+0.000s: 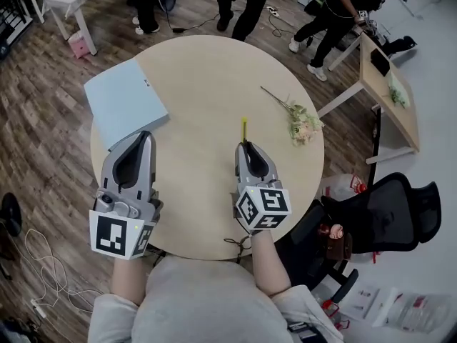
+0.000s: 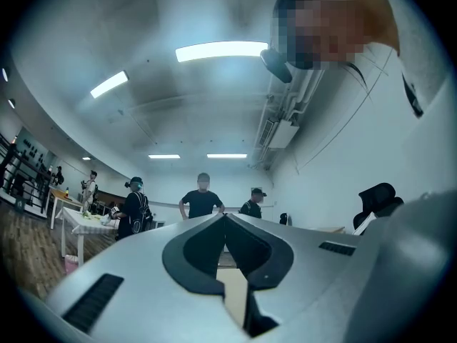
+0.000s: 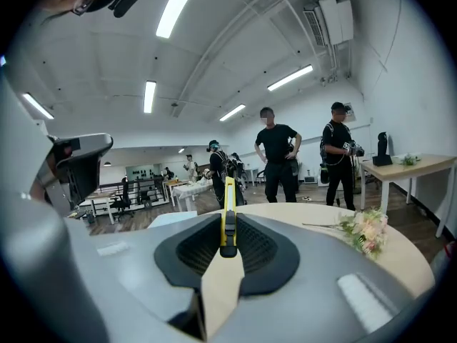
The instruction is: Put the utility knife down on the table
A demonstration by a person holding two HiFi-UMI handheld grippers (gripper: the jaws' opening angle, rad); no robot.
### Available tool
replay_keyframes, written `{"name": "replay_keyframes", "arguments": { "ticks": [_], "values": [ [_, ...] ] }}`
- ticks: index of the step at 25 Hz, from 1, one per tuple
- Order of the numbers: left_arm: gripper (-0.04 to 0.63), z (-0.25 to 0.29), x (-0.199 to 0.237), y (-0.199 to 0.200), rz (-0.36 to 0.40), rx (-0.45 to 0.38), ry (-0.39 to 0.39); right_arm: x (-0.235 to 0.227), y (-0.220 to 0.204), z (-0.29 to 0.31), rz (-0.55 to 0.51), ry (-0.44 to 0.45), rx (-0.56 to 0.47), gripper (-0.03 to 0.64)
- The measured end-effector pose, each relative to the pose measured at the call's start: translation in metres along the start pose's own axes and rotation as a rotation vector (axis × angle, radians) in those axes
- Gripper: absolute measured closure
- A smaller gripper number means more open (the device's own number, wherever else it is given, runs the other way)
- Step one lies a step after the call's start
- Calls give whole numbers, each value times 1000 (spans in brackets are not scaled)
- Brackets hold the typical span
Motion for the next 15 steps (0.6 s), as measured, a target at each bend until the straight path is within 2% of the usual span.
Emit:
{"name": "replay_keyframes", "arguments": {
  "ticks": [15],
  "values": [
    [586, 9, 45, -36, -30, 88, 31, -7, -98, 72, 82, -15, 289, 543]
  ]
}}
Point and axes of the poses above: the fingertips, and each gripper's own axes: z forward along the fingers, x to its left, y out of its top, the point moved 7 cm from there along -z, backward along the fingers, and after that the axes turned 12 degrees about y, right-handed, at the moved point
